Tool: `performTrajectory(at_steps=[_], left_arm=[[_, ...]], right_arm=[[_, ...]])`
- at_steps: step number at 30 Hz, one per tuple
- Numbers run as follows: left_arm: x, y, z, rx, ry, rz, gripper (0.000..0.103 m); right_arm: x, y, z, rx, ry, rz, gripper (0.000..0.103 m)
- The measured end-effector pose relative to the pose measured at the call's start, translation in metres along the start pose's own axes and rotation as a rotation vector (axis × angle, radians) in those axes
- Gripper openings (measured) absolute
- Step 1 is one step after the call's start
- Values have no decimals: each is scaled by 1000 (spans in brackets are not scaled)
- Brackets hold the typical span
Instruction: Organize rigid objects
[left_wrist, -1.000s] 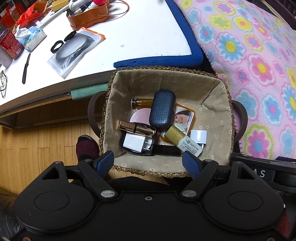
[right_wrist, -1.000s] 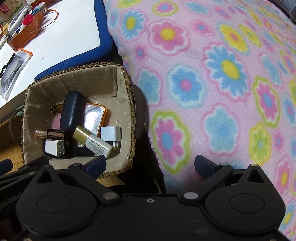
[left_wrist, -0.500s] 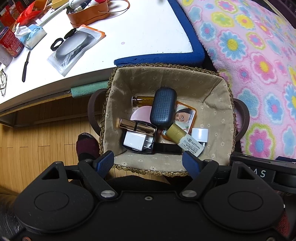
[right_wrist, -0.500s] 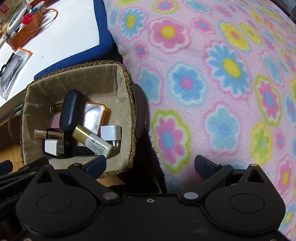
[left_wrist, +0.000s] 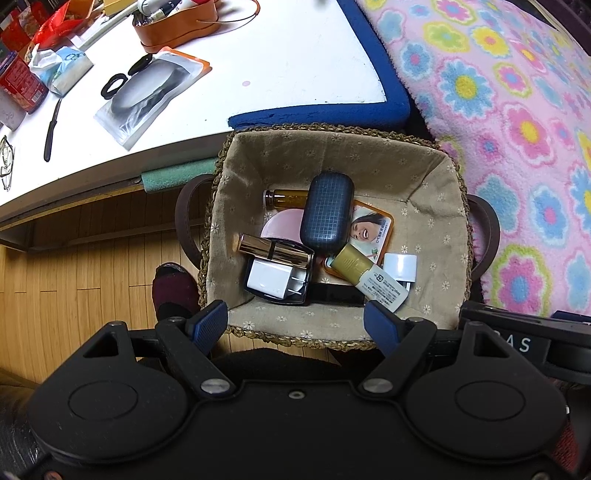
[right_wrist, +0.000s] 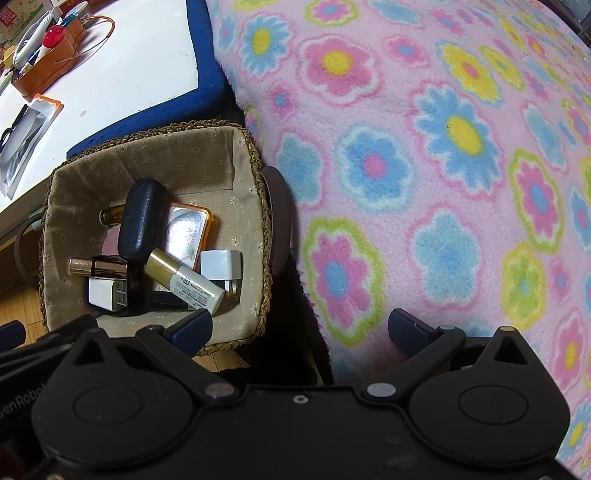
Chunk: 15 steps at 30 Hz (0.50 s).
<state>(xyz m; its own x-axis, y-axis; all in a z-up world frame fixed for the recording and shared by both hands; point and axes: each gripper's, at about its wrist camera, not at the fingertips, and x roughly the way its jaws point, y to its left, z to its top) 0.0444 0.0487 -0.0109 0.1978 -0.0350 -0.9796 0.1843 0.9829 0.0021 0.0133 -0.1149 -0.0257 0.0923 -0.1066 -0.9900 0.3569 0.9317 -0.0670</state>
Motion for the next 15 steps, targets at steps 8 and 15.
performTrajectory(at_steps=[8, 15], left_arm=[[0, -2, 0, 6, 0, 11, 77], [0, -2, 0, 7, -1, 13, 77]], right_arm=[[0, 0, 0, 1, 0, 2, 103], [1, 0, 1, 3, 2, 4, 103]])
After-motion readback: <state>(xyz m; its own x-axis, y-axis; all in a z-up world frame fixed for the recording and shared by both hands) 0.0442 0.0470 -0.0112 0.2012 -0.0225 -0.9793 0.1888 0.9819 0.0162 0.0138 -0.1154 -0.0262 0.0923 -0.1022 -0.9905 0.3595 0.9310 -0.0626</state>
